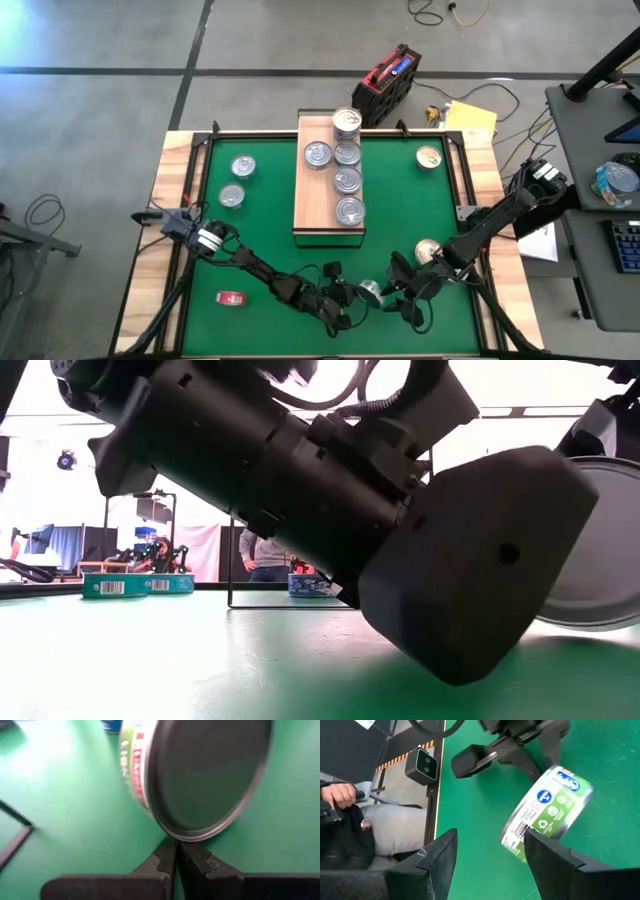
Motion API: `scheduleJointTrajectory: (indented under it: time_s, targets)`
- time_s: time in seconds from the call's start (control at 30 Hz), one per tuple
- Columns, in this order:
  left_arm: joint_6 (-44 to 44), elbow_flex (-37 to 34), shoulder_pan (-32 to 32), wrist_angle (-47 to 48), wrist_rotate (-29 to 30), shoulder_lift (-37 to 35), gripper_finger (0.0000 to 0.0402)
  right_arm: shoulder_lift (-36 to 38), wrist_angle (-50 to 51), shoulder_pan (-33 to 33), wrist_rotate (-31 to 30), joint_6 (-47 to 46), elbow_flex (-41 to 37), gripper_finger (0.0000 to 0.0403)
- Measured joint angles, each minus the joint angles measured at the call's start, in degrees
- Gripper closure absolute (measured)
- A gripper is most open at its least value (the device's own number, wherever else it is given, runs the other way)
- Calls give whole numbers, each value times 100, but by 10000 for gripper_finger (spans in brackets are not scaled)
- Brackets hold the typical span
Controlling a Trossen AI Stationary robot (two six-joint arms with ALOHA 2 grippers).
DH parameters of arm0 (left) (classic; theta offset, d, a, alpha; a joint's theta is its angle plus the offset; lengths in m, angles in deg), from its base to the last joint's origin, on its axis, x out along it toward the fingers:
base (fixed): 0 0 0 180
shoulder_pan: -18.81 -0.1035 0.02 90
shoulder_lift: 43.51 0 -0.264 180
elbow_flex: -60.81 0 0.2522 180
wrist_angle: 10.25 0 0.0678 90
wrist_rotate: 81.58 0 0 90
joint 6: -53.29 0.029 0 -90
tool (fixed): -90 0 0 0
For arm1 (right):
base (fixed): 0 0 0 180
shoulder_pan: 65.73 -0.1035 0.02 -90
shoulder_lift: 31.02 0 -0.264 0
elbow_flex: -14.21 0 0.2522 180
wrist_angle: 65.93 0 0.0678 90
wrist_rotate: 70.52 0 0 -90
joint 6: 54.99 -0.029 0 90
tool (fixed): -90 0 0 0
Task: Stack canned seafood by type on shelf
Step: Stack the top green tuna can on top of the green tuna can on the shelf
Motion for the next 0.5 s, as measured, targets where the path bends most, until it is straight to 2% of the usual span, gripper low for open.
scheduleJointTrajectory:
  time_s: [0.27, 0.5]
  targets:
    - [-60, -2, -45, 104, 445, -11, 401, -13, 22, 12, -138, 96, -11, 184]
    - [-265, 7, -25, 358, 416, -34, 402, -13, 20, 15, -310, 178, -11, 184]
